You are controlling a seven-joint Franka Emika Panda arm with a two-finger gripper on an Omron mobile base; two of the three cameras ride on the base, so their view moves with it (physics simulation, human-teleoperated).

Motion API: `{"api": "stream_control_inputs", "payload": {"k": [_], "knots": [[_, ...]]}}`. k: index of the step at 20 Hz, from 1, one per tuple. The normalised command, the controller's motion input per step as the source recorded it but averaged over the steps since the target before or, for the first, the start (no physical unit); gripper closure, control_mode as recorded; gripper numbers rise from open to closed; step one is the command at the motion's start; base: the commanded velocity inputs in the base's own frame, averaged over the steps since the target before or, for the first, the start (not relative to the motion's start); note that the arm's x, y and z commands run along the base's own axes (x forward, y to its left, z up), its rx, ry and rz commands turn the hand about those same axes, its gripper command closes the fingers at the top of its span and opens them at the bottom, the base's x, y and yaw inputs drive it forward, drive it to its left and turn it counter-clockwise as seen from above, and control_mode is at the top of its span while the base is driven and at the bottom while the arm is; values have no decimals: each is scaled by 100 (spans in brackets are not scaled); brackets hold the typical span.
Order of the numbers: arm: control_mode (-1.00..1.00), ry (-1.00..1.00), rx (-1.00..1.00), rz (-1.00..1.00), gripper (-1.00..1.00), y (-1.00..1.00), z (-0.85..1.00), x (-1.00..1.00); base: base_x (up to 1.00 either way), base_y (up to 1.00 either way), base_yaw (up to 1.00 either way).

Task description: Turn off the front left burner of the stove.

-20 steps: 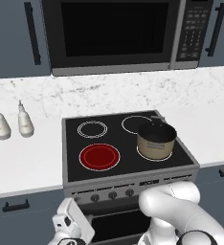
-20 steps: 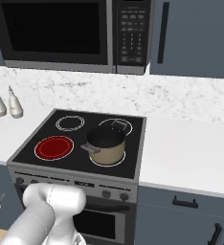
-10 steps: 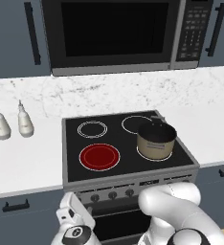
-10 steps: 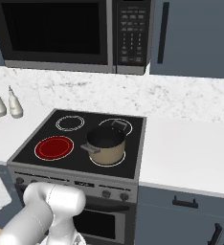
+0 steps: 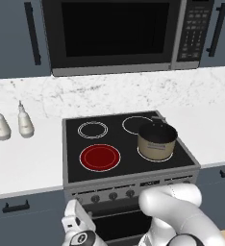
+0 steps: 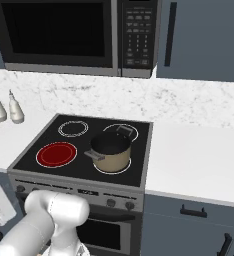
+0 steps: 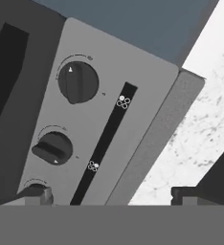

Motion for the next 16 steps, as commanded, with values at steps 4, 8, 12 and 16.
{"api": "stream_control_inputs", "payload": {"k": [4, 8, 12, 16], "knots": [[-100, 0, 15, 0, -100, 31, -5, 10, 0, 0, 0], [-100, 0, 9, 1, -100, 34, -1, 13, 0, 0, 0], [-100, 0, 2, 4, -100, 11, -13, 24, 0, 0, 0], [-100, 0, 10, 11, -100, -3, -18, 13, 0, 0, 0]]}}
